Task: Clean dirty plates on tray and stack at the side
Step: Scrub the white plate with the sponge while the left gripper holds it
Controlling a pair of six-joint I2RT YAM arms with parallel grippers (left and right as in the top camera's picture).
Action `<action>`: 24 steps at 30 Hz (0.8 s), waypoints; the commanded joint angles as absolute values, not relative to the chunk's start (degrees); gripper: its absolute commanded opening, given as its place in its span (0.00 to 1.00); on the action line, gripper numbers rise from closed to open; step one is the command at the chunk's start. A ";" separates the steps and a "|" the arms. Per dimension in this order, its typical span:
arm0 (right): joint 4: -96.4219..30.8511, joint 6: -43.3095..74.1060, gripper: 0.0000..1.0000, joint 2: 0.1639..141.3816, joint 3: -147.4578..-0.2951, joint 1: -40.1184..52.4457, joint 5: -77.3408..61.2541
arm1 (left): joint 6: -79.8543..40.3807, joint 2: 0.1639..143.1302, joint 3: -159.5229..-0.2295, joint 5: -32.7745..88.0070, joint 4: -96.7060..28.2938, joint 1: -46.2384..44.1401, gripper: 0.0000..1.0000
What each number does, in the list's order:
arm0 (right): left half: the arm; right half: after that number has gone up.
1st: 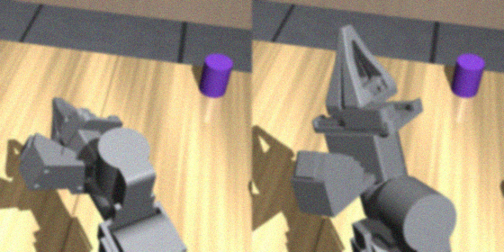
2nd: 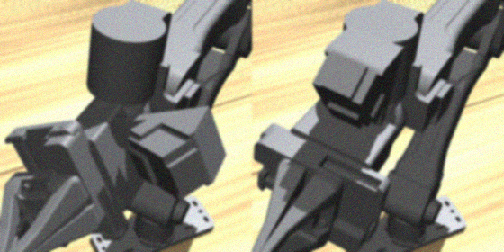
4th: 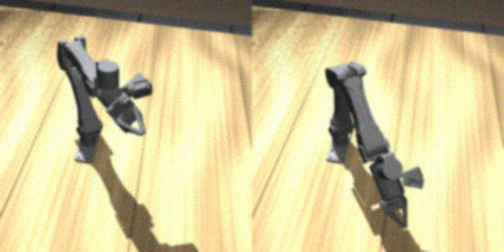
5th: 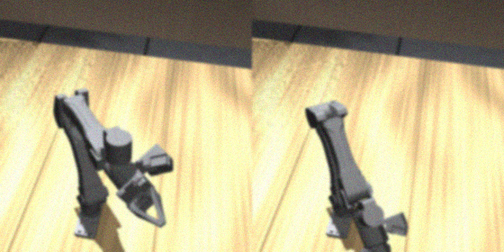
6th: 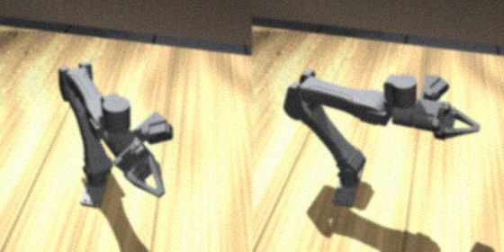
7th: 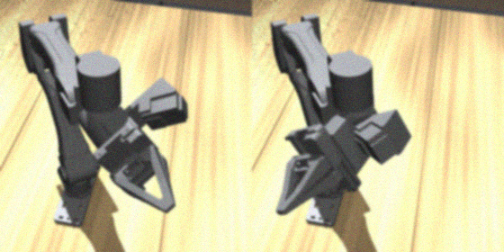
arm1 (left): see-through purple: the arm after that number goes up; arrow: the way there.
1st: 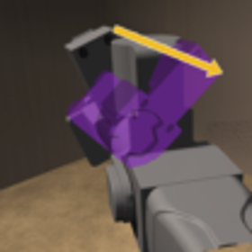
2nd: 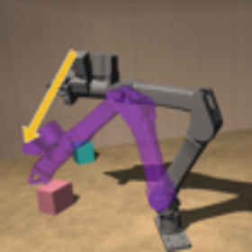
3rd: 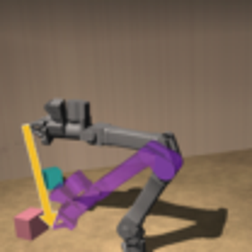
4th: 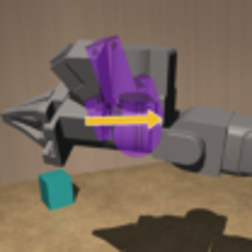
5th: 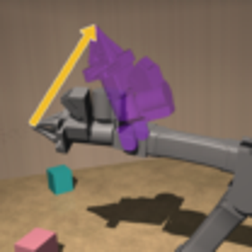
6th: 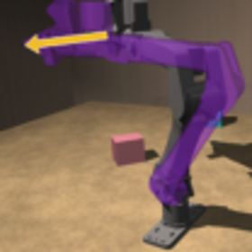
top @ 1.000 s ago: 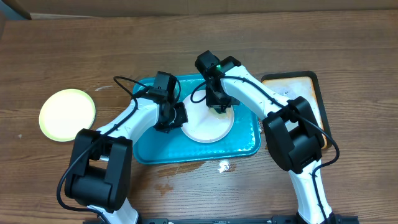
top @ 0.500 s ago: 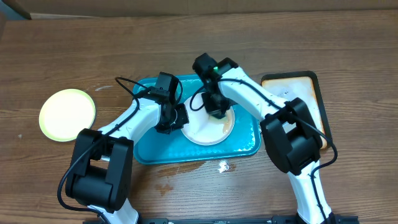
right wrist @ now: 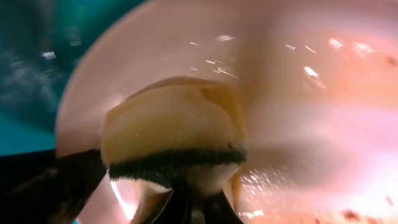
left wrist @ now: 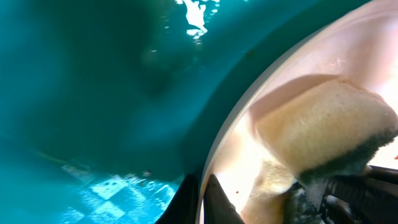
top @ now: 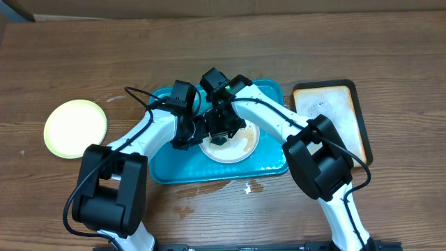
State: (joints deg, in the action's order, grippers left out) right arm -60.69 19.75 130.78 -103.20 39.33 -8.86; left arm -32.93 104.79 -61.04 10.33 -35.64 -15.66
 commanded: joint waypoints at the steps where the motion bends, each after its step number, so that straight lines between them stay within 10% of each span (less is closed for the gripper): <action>1: -63.99 25.87 0.04 132.88 -102.08 38.39 5.21 | -34.76 106.76 -60.27 7.42 -35.59 -16.03 0.04; 24: -68.34 32.05 0.04 132.88 -102.08 29.50 17.85 | -35.16 106.76 -60.27 7.49 -37.50 -12.67 0.04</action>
State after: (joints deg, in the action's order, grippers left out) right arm -68.84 28.82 130.65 -103.83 32.32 7.88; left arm -34.20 104.92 -61.04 13.98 -35.48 -14.98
